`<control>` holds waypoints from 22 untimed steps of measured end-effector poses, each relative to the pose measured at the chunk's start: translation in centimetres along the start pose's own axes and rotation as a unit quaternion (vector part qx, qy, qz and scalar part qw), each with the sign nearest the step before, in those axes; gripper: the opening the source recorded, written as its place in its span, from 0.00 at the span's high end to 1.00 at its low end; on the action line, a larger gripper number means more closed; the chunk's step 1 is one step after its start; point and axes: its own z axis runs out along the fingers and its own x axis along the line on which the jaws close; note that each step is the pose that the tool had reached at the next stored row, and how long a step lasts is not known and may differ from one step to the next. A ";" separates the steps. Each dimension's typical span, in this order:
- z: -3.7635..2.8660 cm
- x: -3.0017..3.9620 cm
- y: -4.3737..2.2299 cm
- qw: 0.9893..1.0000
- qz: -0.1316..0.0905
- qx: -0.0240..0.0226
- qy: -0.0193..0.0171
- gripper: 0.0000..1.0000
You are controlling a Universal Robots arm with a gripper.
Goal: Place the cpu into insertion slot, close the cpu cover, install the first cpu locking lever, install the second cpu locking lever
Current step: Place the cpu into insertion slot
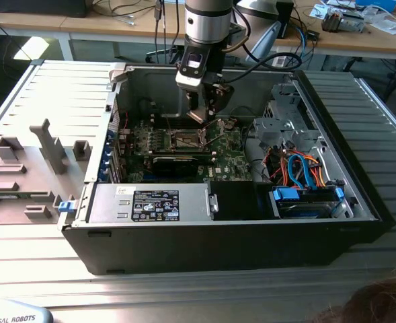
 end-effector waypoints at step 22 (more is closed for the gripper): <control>0.00 0.00 0.00 1.000 0.019 0.000 -0.001 0.46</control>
